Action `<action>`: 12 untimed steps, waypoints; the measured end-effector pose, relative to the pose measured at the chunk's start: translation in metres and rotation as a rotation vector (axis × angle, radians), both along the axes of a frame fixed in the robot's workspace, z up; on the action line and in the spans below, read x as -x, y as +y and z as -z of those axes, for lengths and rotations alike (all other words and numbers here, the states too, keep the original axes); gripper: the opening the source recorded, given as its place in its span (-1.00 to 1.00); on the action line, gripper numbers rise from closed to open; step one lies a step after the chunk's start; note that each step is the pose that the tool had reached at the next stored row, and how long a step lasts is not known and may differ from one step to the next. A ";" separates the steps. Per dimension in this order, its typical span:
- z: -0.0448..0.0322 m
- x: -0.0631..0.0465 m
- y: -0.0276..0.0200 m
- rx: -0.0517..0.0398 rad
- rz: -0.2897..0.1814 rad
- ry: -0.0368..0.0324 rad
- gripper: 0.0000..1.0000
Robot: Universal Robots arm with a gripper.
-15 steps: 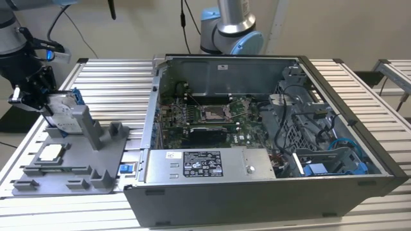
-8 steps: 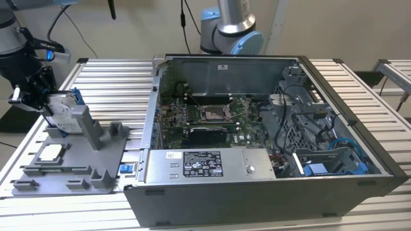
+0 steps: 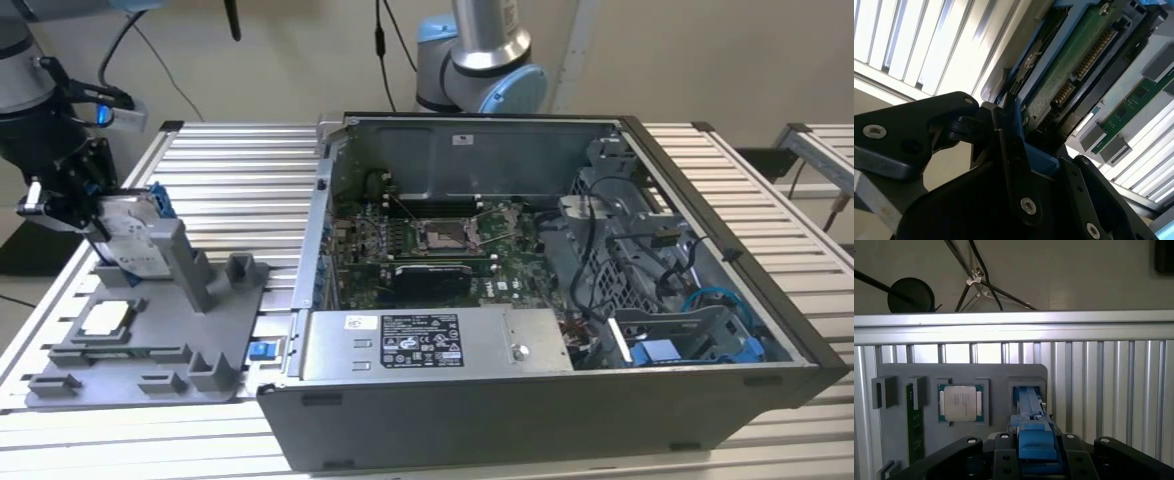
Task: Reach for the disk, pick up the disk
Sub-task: 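Pick up the disk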
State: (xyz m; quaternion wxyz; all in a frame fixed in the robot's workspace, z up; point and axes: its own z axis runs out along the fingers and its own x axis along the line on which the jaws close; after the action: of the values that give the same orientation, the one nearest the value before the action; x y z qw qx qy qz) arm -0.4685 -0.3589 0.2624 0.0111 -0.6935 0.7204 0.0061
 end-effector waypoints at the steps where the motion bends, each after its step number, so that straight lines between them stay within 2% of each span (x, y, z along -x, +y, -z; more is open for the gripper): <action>1: 0.0000 0.000 0.0000 -0.0001 0.000 0.0000 -1.00; 12: 0.0000 0.000 0.0000 0.0004 0.000 0.0000 -1.00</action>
State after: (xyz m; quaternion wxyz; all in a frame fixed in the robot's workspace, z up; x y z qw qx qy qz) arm -0.4685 -0.3589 0.2624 0.0110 -0.6935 0.7203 0.0059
